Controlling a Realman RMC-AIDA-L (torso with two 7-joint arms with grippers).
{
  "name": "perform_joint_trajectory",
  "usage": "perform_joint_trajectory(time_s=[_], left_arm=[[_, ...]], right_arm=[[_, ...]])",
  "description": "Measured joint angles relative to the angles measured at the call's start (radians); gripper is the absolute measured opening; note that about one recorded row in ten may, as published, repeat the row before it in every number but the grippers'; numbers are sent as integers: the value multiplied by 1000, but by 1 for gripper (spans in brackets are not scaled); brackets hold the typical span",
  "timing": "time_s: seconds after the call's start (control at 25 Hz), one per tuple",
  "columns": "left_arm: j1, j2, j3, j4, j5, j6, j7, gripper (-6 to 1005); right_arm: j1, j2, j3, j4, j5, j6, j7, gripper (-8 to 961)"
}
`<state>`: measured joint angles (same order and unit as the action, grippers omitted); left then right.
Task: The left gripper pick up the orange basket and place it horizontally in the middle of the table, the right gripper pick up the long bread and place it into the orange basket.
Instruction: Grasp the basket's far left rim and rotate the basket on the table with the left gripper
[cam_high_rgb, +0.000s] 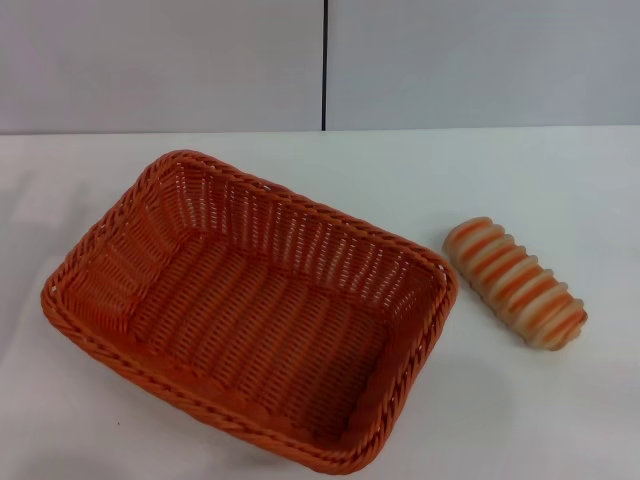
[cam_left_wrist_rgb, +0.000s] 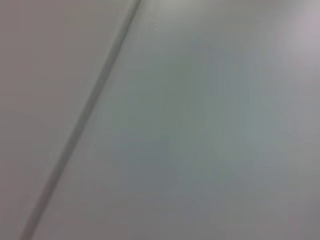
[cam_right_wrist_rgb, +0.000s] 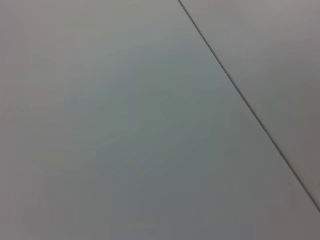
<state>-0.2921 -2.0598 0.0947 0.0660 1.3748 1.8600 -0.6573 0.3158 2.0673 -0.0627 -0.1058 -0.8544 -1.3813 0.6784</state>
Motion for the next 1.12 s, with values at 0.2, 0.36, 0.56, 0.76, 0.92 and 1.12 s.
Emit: perform_joint_trajectory(time_s=[0.2,0.36,0.56,0.76,0.92,1.12], left_arm=[[-22,7,189,204,0,-20,-232,777],[-32,9,327,372,0,-81,-413,777],[-43,22,521,586,43,-185,-644,777],[-93,25,576,785,233,-210,-852,776],[-167,17,573,884,453,-222,-977,776],[-194,17,567,909,527,-256,-1023,776]], right_arm=[[1,-2,-4,-17,-14,26,53,810],[3,-3,-7,-19,-14,28,74,810],[3,-3,-15,-20,-14,30,85,809],[1,-3,-26,-20,-14,32,90,809],[-3,-2,-28,-20,-14,32,90,809],[-6,-1,-28,-18,-14,32,90,810]])
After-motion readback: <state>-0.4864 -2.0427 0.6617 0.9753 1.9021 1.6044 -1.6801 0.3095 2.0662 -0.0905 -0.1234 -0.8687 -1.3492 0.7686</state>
